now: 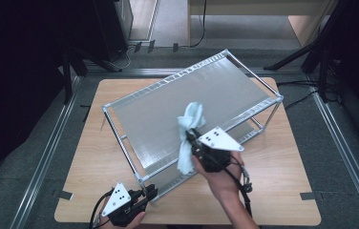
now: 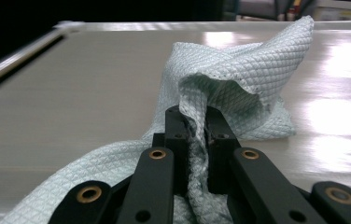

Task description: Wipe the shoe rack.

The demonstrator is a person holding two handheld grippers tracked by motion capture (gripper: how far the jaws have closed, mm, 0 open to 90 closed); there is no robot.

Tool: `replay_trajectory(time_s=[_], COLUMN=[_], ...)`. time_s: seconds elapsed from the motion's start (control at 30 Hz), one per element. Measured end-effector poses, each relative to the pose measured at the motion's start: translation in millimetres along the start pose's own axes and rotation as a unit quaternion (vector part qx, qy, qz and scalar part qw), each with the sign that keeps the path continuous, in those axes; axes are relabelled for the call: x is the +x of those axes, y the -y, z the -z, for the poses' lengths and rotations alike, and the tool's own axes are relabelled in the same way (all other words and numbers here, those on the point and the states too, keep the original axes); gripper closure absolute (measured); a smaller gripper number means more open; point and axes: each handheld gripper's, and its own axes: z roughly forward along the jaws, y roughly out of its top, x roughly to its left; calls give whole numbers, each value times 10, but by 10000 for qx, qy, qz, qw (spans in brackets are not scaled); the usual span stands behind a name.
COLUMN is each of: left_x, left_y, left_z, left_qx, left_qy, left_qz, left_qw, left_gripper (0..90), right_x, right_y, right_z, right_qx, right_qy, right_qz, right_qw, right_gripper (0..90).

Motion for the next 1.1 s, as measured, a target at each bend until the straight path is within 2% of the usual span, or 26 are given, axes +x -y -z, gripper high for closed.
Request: replay_trajectory(time_s=[0.07,0.2,0.27,0.33,0.37,0.5,0.6,0.7,0.73,0.8,0.87,0.93,1.0,1.1], left_x=[-9,-9,-7,-3,-1,7,19,23,25,29,40,56,62,67], left_y=[0,1,2,1,2,4,6,8,9,9,10,10,12,12], left_z=[-7,-8,-4,-2,0,10,26,29,29,31,37,47,51,55], left_qx=[-8,-6,0,12,15,19,38,33,29,31,29,32,18,20], left_qy=[-3,7,14,29,40,50,33,32,34,31,11,-14,-11,-26], left_qz=[4,-15,-16,-33,-36,-53,-59,-63,-62,-59,-54,-55,-28,-26], left_qw=[10000,10000,10000,10000,10000,10000,10000,10000,10000,10000,10000,10000,10000,10000], left_gripper=[781,781,781,782,782,783,783,783,783,783,783,783,783,783], right_x=[212,518,564,506,474,202,-119,-393,-507,-656,-853,-1014,-1181,-1346], right_y=[-3,-9,-12,-9,-8,-13,-6,7,13,22,49,89,152,238], right_z=[-19,-29,-26,-31,-33,-7,57,162,226,318,434,508,568,611], right_qx=[10,44,29,27,9,9,-11,-73,-131,-203,-262,-291,-298,-267], right_qy=[-306,-702,-677,-729,-661,-221,161,454,568,744,1044,1244,1389,1571], right_qz=[75,290,415,362,394,310,96,-141,-263,-323,-406,-532,-708,-855], right_qw=[9995,9971,9968,9967,9970,9993,9998,9988,9980,9965,9934,9904,9873,9835], right_gripper=[825,825,825,825,825,825,825,825,825,825,825,825,825,825])
